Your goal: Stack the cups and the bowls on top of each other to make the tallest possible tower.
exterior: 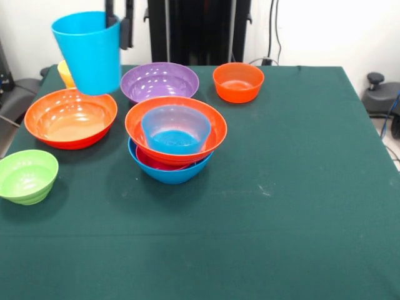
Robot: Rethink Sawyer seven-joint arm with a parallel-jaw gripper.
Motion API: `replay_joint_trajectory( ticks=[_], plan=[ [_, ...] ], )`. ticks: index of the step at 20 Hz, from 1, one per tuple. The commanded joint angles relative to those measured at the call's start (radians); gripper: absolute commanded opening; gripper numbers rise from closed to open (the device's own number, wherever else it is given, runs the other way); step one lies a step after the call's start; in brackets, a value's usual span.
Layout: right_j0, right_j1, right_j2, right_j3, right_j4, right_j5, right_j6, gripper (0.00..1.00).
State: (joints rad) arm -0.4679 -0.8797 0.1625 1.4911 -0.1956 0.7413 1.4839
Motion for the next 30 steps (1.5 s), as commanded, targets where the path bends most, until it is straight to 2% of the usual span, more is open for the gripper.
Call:
replay_joint_trajectory(
  ticks=[1, 6, 10, 19, 24, 30],
  plan=[
    [-0.053, -0.006, 0.057, 0.060, 0.003, 0.034, -0.038, 0.00],
    [-0.106, -0.153, 0.068, 0.298, 0.038, -0.043, -0.077, 0.00],
    [-0.134, -0.210, 0.077, 0.394, 0.046, -0.079, -0.092, 0.00],
    [-0.167, -0.281, 0.097, 0.496, 0.033, -0.117, -0.098, 0.00],
    [-0.126, -0.300, 0.079, 0.554, 0.011, -0.177, -0.021, 0.00],
    [-0.079, -0.294, 0.056, 0.571, -0.010, -0.209, 0.037, 0.00]
  ],
)
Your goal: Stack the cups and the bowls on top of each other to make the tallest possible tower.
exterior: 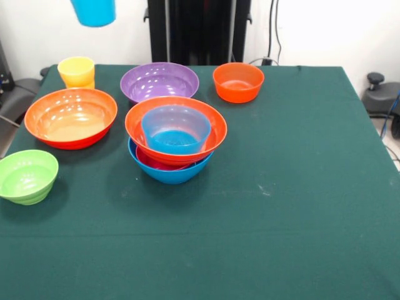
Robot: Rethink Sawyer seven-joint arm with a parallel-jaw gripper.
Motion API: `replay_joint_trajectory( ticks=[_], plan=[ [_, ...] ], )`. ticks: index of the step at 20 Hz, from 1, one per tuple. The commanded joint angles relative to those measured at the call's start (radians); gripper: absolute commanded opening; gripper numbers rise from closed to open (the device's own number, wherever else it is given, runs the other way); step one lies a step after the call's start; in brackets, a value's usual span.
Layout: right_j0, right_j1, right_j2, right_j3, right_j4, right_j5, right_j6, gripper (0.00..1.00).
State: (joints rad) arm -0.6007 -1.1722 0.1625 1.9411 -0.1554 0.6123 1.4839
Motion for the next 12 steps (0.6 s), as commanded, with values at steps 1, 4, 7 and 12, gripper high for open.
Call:
replay_joint_trajectory(
  ticks=[1, 4, 7, 12],
  plan=[
    [0.060, -0.001, 0.052, 0.119, -0.051, -0.078, 0.042, 0.00],
    [0.085, 0.008, 0.037, 0.107, -0.057, -0.075, 0.063, 0.00],
    [0.112, 0.021, 0.025, 0.098, -0.057, -0.081, 0.088, 0.00],
    [0.192, 0.051, -0.005, 0.059, -0.055, -0.074, 0.161, 0.00]
  ],
)
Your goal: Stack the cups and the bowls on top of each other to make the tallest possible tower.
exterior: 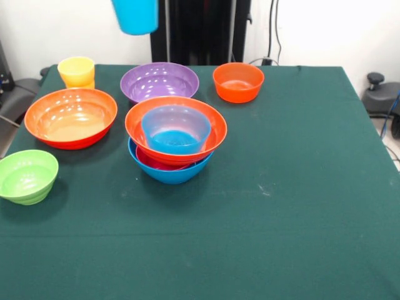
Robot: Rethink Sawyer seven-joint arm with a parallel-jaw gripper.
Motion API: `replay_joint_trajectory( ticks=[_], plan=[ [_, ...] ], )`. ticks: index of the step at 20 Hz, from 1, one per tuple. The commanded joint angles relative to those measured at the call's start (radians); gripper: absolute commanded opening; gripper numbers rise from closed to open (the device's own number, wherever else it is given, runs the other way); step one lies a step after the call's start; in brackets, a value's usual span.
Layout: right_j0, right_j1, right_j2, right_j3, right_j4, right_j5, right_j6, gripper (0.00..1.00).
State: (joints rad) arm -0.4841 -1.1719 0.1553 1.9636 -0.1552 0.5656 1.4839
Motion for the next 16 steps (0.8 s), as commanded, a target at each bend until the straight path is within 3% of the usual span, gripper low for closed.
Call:
replay_joint_trajectory(
  ticks=[1, 7, 13, 16],
  plan=[
    [0.088, 0.056, -0.004, 0.028, -0.054, -0.022, 0.171, 0.00],
    [0.180, 0.114, -0.049, -0.053, -0.032, 0.003, 0.238, 0.00],
    [0.189, 0.172, -0.059, -0.099, -0.022, -0.011, 0.237, 0.00],
    [0.185, 0.223, -0.061, -0.109, -0.034, -0.067, 0.247, 0.00]
  ],
)
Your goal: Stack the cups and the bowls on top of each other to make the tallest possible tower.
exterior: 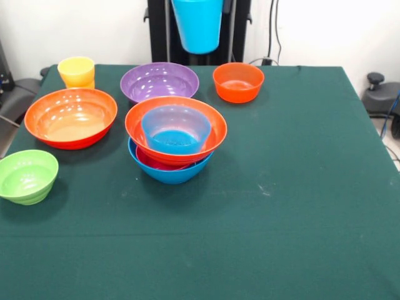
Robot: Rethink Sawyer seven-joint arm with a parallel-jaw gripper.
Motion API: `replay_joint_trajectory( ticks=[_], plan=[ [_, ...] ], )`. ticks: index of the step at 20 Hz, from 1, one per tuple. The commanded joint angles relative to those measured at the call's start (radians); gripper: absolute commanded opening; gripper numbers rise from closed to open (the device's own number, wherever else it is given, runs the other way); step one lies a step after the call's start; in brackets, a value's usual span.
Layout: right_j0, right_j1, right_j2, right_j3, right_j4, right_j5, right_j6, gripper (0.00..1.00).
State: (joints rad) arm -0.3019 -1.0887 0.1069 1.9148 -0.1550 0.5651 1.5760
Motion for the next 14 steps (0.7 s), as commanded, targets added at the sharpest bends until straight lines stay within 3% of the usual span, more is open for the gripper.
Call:
replay_joint_trajectory(
  ticks=[1, 14],
  plan=[
    [-0.001, 0.156, -0.011, -0.059, -0.039, -0.092, 0.156, 0.00],
    [-0.092, 0.223, 0.028, 0.021, -0.065, -0.299, 0.120, 0.00]
  ],
)
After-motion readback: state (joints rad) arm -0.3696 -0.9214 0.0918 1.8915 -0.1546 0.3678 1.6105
